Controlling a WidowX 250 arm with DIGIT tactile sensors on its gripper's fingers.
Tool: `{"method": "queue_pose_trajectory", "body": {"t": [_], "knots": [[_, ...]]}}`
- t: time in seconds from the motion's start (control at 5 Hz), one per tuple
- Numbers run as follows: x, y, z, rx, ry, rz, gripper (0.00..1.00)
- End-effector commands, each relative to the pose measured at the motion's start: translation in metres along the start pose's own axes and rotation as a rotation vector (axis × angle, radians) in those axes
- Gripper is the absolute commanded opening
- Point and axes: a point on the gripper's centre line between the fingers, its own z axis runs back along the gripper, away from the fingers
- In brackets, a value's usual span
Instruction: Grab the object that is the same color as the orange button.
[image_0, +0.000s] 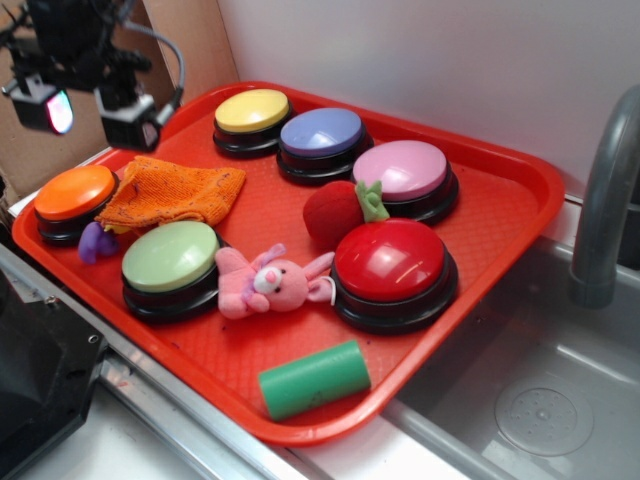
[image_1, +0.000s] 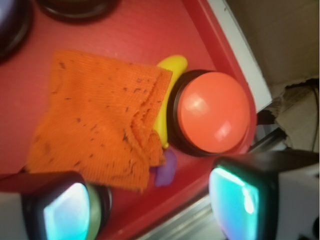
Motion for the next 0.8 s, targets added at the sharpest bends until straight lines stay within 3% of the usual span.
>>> {"method": "queue_pose_trajectory", "body": {"t": [0.0,0.6], "knots": [[0.014,0.006,-0.023,-0.022,-0.084,0.040,1.00],[0.026,0.000,-0.054,-0.057,-0.090,0.007,1.00]]}}
